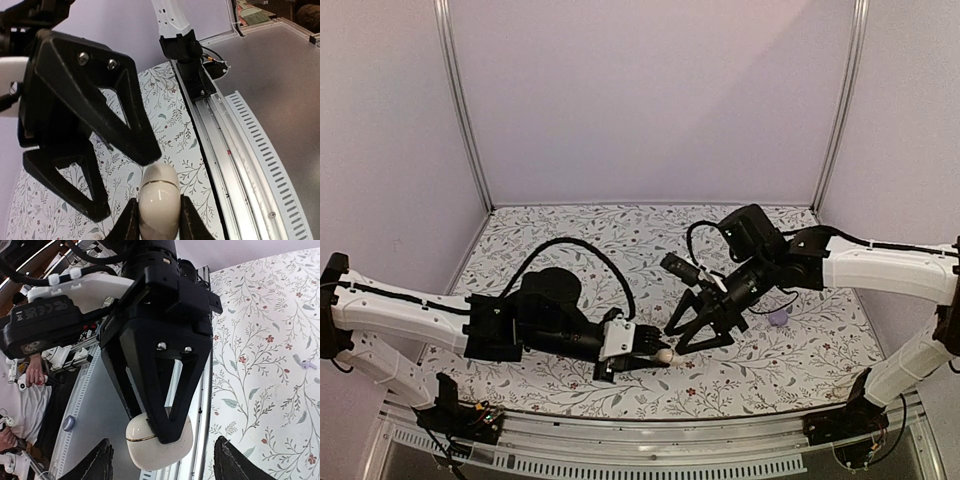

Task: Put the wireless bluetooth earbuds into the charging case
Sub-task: Pass from the right arm to the left, then pass from the left arm to the right

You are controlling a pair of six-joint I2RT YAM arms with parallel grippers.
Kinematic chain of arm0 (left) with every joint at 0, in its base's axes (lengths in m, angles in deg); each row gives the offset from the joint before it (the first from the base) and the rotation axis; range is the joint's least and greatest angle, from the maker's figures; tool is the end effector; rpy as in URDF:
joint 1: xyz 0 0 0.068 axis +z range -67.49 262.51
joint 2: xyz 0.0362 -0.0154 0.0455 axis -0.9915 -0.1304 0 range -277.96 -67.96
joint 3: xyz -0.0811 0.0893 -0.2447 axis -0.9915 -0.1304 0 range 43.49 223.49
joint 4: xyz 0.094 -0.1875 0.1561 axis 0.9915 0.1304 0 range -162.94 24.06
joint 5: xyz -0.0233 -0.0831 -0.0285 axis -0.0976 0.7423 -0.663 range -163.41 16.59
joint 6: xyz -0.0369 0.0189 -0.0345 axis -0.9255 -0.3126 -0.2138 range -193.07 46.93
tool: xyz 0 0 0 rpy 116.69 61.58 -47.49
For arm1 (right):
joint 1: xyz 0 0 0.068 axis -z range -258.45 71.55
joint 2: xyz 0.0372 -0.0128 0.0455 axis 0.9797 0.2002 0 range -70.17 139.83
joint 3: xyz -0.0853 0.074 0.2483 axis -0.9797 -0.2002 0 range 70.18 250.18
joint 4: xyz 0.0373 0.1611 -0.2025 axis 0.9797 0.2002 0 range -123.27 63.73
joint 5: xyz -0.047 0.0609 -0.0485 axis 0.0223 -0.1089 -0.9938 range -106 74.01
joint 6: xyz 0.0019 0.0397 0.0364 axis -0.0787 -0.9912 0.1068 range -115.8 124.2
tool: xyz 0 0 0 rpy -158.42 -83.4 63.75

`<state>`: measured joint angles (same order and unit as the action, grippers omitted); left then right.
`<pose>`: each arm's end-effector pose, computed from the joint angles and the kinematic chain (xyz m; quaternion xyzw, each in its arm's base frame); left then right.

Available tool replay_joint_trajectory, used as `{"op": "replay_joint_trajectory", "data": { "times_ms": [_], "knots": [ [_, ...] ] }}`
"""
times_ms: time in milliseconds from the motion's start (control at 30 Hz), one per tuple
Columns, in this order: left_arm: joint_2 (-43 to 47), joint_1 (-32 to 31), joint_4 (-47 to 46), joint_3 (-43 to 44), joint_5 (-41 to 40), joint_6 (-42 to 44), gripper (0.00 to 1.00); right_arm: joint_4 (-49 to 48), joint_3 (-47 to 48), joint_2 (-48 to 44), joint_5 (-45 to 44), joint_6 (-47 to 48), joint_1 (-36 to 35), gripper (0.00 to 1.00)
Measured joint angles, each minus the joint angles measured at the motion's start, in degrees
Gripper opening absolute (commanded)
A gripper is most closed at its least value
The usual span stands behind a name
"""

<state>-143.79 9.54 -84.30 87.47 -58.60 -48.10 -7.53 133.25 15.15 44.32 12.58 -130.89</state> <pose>0.0782 -0.2864 0.2532 0.6629 0.4794 -0.3267 0.4733 0.1640 0.2641 0.2712 -0.5639 0.6050 0.5510 0.1114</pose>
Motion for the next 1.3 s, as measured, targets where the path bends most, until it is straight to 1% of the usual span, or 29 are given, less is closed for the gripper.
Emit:
{"op": "replay_joint_trajectory", "data": {
  "times_ms": [167, 300, 533, 833, 900, 1100, 1200, 1300],
  "knots": [
    [0.76, 1.46, 1.16, 0.02, 1.14, -4.0, 0.12, -5.18, -5.64, -9.29, -8.98, -0.7, -0.02, 0.62],
    [1.68, 3.61, 1.4, 0.15, 2.56, -7.67, 0.12, -7.45, -7.61, -12.04, -13.75, -0.2, -0.96, 0.58],
    [2.32, 4.96, 1.33, 0.66, 5.38, -12.11, 0.11, -8.46, -9.09, -12.61, -19.67, 0.9, -4.04, 0.55],
    [2.01, 6.25, 1.09, 1.4, 6.69, -15.52, 0.1, -8.72, -9.03, -12.39, -25.16, 2.14, -6.49, 0.44],
    [1.46, 6.47, 1.14, 2.03, 6.71, -16.15, 0.1, -8.17, -8.72, -11.96, -25.97, 2.54, -6.78, 0.42],
    [0.0, 6.78, 1.33, 3.15, 6.67, -17.7, 0.1, -6.71, -6.99, -9.79, -27.54, 3.48, -7.08, 0.41],
    [-0.35, 6.82, 1.55, 3.43, 6.69, -18.16, 0.1, -6.4, -6.88, -9.51, -27.74, 3.69, -7.23, 0.36],
    [-0.44, 6.99, 1.66, 3.65, 6.62, -18.43, 0.1, -6.21, -6.64, -9.4, -27.91, 4.02, -7.26, 0.35]
  ]
}}
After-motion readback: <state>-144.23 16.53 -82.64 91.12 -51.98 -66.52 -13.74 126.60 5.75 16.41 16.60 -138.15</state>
